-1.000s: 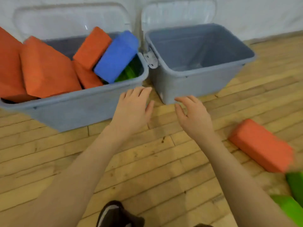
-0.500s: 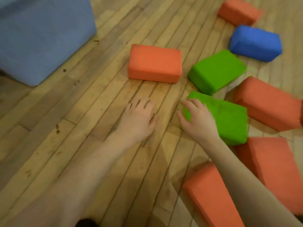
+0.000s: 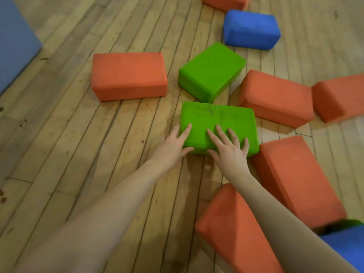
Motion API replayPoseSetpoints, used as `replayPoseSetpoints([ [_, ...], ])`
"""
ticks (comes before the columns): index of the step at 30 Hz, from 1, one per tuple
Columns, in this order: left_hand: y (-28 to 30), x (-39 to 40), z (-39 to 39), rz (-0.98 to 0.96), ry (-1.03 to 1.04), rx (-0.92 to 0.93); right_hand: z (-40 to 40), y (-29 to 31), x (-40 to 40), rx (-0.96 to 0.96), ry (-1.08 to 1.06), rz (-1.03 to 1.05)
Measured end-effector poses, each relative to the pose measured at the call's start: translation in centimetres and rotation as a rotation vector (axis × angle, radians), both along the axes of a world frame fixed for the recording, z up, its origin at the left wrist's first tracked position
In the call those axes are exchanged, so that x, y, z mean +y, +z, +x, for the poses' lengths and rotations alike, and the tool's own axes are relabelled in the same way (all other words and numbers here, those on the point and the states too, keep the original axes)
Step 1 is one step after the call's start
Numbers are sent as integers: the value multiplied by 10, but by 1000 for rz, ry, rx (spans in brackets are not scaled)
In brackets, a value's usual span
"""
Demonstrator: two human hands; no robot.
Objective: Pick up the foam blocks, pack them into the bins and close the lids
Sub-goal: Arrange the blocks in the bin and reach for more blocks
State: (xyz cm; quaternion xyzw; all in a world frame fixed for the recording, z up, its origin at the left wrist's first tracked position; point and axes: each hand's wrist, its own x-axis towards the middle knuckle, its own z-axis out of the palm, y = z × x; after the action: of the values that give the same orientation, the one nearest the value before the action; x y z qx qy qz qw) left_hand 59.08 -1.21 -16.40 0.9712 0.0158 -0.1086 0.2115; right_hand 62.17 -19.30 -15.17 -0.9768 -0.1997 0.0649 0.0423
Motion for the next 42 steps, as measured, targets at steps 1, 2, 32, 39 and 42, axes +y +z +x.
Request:
replayPoseSetpoints([
  [1,-1,1,-1,-57,13,-30,-1,-1,2,-38,4,25],
  [2,1,2,-4,-113,30,-70,-2,0,4,-93,14,49],
  [32,59,35,-118,186,342,-567,-74,56,26,-201,87,524],
  [39,70,-15,-126,26,362,-413,-96,32,-59,143,-160,131],
  [42,67,-30,-125,213,297,-330,-110,21,-81,278,-120,-46],
])
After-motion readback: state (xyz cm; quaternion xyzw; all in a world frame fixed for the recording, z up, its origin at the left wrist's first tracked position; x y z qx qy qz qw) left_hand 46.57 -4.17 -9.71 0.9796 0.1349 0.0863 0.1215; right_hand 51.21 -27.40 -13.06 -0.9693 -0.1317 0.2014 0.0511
